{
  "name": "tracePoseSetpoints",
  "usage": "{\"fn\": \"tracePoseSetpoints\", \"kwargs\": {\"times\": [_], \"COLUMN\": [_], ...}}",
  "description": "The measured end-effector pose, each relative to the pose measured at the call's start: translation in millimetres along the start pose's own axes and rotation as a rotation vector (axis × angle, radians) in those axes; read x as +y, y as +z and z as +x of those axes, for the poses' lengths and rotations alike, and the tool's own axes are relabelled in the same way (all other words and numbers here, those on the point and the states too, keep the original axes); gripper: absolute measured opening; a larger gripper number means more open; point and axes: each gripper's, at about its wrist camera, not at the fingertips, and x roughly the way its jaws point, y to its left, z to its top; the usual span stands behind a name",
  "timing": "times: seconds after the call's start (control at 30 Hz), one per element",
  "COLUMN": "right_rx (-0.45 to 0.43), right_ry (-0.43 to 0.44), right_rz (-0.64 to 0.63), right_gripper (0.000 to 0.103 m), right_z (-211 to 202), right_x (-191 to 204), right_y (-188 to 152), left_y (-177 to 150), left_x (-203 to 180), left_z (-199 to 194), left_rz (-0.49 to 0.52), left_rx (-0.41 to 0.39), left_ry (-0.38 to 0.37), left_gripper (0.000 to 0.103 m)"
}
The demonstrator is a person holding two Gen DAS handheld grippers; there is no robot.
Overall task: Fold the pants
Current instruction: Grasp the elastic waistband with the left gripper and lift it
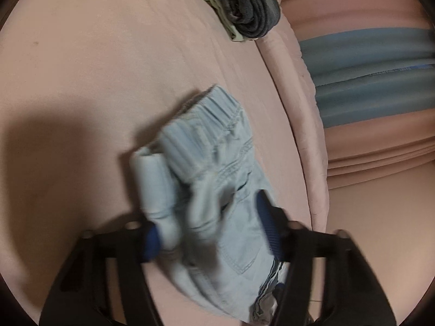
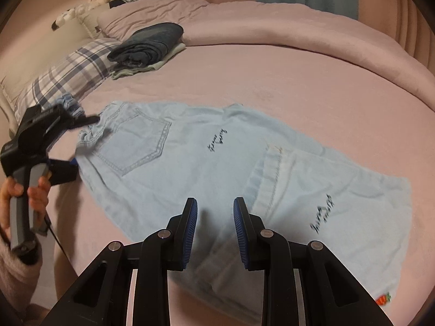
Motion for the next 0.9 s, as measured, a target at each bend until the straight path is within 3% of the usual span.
{"fn": "tracePoseSetpoints", "kwargs": {"times": [0.07,0.1,0.33,0.47,0.6,0.83,0.9], "right_rx": [0.003,0.005,0.025,0.128,0.111,0.060,0.036], "right_ry": [0.001,0.000,0.043,0.035,0.043,0.228,0.315], "right_rz": [-0.002,-0.005,0.017,0.039,0.032,0.228,0.321], "right_gripper": [0.027,0.027,0.027,0.028,0.028,0.028,0.035], "right_z": [7,10,46,85,82,47,37], "right_x": [3,5,17,21,22,-9,-25], "right_y": [7,11,47,46,46,33,27], "left_y": [2,2,-6,-15,-29,-59,-72], "left_x": [2,1,-29,-50,-76,-118,-130], "left_z": [-5,-9,-22,-27,-27,-20,-14], "left_rz": [0.008,0.030,0.231,0.352,0.484,0.672,0.730], "left_rx": [-0.003,-0.004,-0.034,-0.046,-0.048,-0.029,-0.010], "left_ry": [-0.011,-0.014,-0.028,-0.046,-0.059,-0.052,-0.054], "left_gripper": [0.028,0.026,0.022,0.023,0.023,0.023,0.023]}}
